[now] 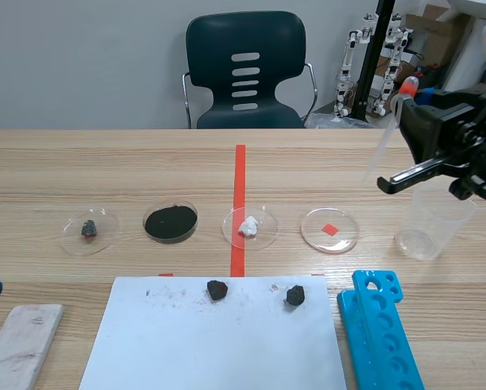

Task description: Draw acid from the petri dish

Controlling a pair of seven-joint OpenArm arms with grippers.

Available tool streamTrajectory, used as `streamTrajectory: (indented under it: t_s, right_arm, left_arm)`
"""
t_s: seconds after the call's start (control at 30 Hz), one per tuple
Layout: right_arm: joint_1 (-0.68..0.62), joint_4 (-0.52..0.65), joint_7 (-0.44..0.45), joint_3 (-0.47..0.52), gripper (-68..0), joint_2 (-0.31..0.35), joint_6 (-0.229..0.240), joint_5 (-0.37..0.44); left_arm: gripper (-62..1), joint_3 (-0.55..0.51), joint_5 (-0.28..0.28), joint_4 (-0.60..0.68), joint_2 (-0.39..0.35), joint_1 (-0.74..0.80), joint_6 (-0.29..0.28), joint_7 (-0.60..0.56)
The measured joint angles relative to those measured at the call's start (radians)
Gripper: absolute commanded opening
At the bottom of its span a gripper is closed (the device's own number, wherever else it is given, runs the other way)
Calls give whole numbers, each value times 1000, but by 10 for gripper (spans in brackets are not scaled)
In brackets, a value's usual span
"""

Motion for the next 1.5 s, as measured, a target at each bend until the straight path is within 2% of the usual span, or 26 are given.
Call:
streamTrajectory:
  t_s: [0.1,0.23,0.5,0.73,0.83,1.03,1.5]
  right_arm:
    - [45,-61,6,-35,-667,0,-1,-3]
    - [108,-139,19,-90,-667,0,0,-47]
    - [198,-285,59,-172,-667,0,-1,-50]
    - [248,-423,151,-232,-667,-2,-2,-106]
    - [255,-469,172,-233,-667,-24,-3,-145]
    - [255,-518,237,-233,-667,-70,-3,-196]
    - [255,-561,259,-233,-667,-77,-15,-222]
  left_arm:
    - [14,0,0,0,0,0,0,0]
    - [14,0,0,0,0,0,0,0]
    - [14,0,0,0,0,0,0,0]
    - [14,0,0,0,0,0,0,0]
    - [14,0,0,0,0,0,0,0]
    - [14,0,0,0,0,0,0,0]
    - [14,0,0,0,0,0,0,0]
